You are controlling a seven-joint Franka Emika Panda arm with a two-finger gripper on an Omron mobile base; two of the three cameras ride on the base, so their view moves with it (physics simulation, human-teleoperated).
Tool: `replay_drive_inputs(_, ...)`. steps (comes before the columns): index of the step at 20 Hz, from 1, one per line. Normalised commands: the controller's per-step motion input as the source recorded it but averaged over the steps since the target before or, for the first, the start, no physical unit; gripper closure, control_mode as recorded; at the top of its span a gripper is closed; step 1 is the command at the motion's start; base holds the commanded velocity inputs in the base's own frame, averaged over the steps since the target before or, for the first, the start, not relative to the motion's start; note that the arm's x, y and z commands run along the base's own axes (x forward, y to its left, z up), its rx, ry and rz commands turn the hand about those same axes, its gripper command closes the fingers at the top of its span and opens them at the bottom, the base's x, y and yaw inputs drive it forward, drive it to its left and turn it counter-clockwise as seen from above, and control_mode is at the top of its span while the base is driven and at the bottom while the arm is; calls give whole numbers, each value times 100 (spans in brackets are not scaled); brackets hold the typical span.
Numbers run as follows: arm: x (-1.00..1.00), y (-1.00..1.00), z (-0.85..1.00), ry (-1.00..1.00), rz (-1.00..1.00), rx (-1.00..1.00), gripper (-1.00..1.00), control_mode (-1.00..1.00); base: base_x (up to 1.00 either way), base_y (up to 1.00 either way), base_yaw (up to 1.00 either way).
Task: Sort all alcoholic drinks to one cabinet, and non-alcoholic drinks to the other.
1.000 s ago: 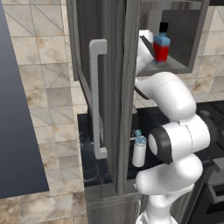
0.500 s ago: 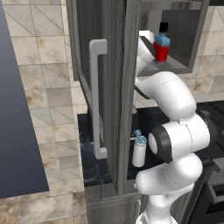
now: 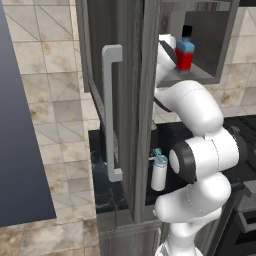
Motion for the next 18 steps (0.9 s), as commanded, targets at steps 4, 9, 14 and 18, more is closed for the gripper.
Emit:
replay_drive_inputs(4, 0, 0, 0, -4, 0, 0, -100, -100, 0, 0, 0)
replay_drive_inputs(9, -2, 2, 0, -1, 0, 0, -100, -100, 0, 0, 0)
replay_drive_inputs(14, -7, 8, 0, -1, 0, 0, -100, -100, 0, 0, 0)
replay_drive_inputs(18, -15, 12, 9, -2, 0, 0, -100, -100, 0, 0, 0)
